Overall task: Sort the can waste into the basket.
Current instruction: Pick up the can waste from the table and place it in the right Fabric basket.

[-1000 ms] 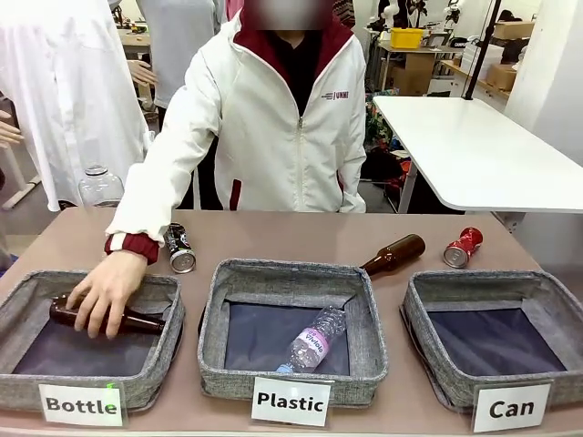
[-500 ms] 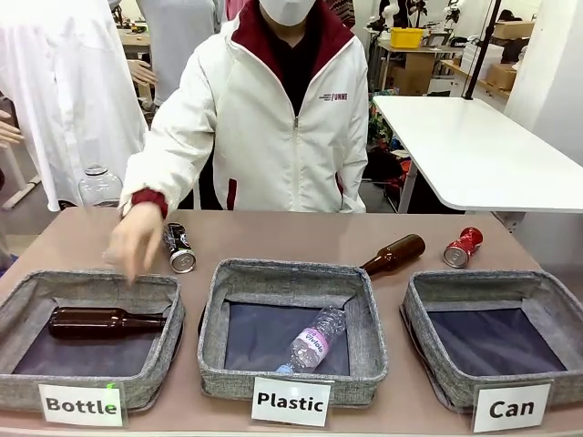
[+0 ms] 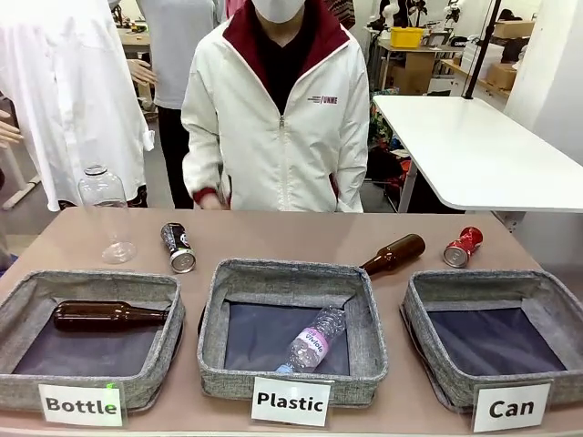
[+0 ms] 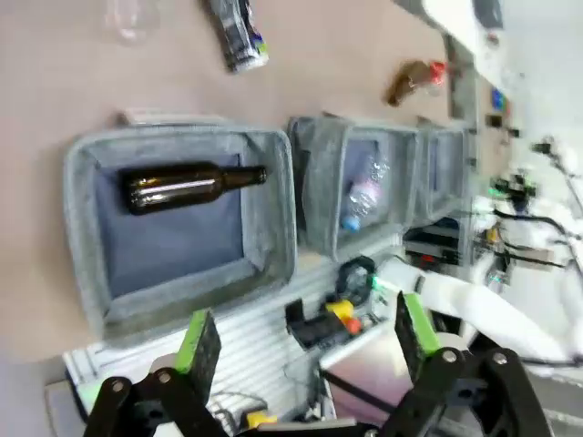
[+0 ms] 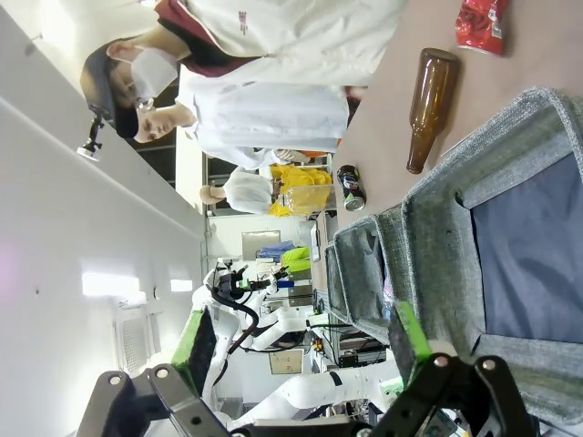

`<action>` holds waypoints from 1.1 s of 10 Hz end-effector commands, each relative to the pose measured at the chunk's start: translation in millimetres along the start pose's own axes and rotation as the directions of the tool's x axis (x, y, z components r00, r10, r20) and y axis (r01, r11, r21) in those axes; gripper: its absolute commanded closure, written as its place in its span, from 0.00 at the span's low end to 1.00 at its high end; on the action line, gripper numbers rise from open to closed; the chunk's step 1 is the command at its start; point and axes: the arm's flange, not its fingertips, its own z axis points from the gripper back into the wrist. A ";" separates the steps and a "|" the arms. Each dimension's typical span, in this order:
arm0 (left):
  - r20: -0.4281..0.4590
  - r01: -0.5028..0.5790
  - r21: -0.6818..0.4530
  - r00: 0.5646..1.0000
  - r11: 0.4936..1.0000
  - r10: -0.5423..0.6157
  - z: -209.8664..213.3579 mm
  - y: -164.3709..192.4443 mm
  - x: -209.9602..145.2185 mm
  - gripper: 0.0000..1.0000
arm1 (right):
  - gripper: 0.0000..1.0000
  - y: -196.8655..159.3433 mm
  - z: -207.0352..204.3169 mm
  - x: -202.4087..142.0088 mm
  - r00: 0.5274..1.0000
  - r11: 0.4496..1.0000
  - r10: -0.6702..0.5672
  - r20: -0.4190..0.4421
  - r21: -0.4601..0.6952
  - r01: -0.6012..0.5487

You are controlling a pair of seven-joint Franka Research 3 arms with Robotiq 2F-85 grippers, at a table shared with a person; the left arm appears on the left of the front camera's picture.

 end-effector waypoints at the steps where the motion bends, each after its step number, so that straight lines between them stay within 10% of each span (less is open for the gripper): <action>1: 0.005 -0.024 0.146 1.000 0.989 0.024 -65.7 -41.1 15.5 0.00 | 0.00 -0.2 0.7 -0.2 1.000 1.000 0.023 -0.005 0.007 -0.023; 6: -0.040 0.124 0.511 0.992 0.851 -0.121 -218.7 -144.9 63.4 0.00 | 0.00 -0.2 0.7 -0.2 1.000 1.000 0.023 -0.005 0.007 -0.023; 10: 0.191 -0.186 0.682 0.979 0.707 0.073 -263.7 -158.4 82.5 0.00 | 0.00 -0.2 0.7 -0.2 1.000 1.000 0.023 -0.005 0.007 -0.023; 11: 0.042 0.068 0.594 0.992 0.801 -0.116 -265.6 -152.4 69.1 0.00 | 0.00 -0.2 0.7 -0.2 1.000 1.000 0.023 -0.005 0.007 -0.023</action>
